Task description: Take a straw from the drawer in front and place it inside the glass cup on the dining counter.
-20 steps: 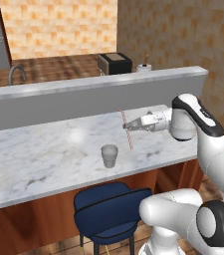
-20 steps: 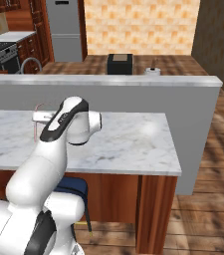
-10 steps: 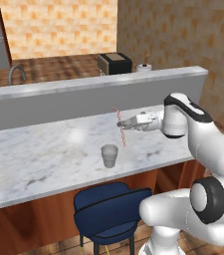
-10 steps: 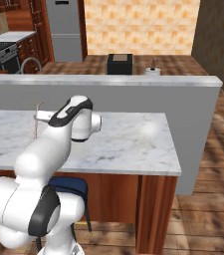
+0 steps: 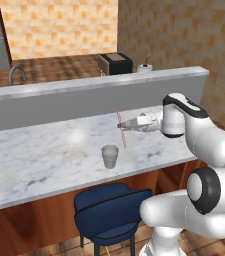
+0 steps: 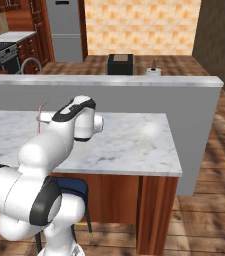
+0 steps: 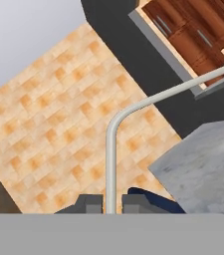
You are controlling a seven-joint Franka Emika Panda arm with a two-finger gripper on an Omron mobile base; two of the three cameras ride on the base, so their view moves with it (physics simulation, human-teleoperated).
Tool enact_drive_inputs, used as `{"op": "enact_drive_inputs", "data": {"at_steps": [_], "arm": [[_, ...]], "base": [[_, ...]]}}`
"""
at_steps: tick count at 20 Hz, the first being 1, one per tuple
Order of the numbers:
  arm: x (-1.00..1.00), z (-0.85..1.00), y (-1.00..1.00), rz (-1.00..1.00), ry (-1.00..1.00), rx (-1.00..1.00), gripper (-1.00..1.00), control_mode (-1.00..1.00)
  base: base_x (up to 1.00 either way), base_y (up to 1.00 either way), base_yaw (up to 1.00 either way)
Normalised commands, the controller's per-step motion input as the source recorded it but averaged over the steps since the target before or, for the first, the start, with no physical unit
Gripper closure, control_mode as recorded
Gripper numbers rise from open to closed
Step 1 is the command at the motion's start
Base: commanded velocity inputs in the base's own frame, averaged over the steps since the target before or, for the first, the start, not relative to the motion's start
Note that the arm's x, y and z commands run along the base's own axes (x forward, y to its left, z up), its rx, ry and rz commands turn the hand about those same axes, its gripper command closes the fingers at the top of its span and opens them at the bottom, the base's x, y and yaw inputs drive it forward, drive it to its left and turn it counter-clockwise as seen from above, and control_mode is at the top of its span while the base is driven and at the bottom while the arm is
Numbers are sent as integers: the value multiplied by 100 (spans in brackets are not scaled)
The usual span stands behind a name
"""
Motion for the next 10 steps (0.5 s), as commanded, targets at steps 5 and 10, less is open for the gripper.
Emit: {"op": "enact_drive_inputs", "data": {"at_steps": [5,10], "arm": [[0,-17,0,0,-5,0,100,-100],[1,-7,0,0,-10,0,100,-100]], "base": [[0,0,0],[0,0,0]]}}
